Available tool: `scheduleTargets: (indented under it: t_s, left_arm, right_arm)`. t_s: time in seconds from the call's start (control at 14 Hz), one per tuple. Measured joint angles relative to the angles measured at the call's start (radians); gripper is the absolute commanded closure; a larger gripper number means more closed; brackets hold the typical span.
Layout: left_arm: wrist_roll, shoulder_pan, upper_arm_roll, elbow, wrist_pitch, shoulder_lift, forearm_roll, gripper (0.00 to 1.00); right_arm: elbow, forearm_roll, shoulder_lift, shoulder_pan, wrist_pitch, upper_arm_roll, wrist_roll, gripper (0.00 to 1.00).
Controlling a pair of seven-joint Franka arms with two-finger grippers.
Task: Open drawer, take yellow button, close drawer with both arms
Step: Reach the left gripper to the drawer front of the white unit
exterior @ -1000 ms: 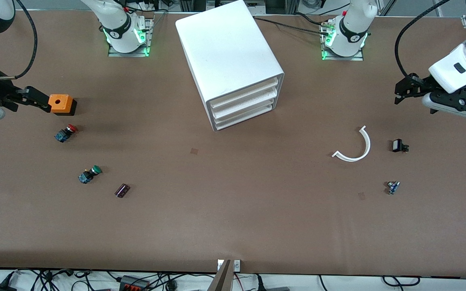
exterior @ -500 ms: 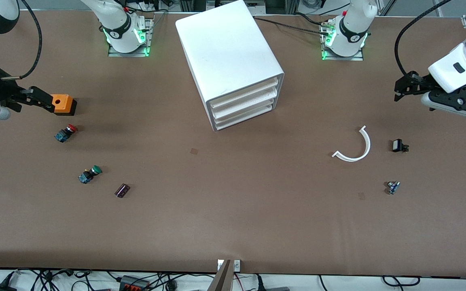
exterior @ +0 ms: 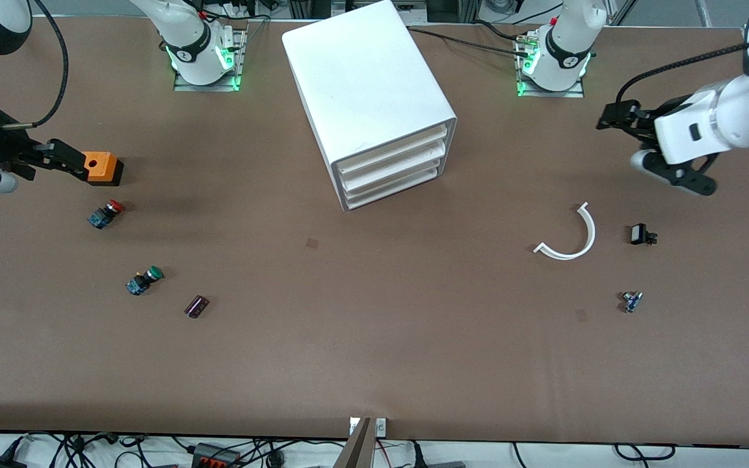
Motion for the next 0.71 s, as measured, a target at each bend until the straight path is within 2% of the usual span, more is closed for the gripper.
scheduleTargets:
  t_s: [0.36, 0.57, 0.71]
  left_arm:
    - [0.136, -0.005, -0.006, -0.001, -0.018, 0.155, -0.28, 0.0]
    - [0.344, -0.049, -0.011, -0.005, 0.08, 0.266, -0.382, 0.0]
    - [0.434, -0.074, -0.021, -0.066, 0.187, 0.308, -0.538, 0.0]
  right_arm:
    - [-0.001, 0.0, 0.002, 0.0, -0.001, 0.0, 0.0, 0.0]
    - [-0.002, 0.0, 0.008, 0.001, -0.001, 0.0, 0.0, 0.0]
    - [-0.002, 0.0, 0.012, 0.001, -0.001, 0.0, 0.0, 0.0]
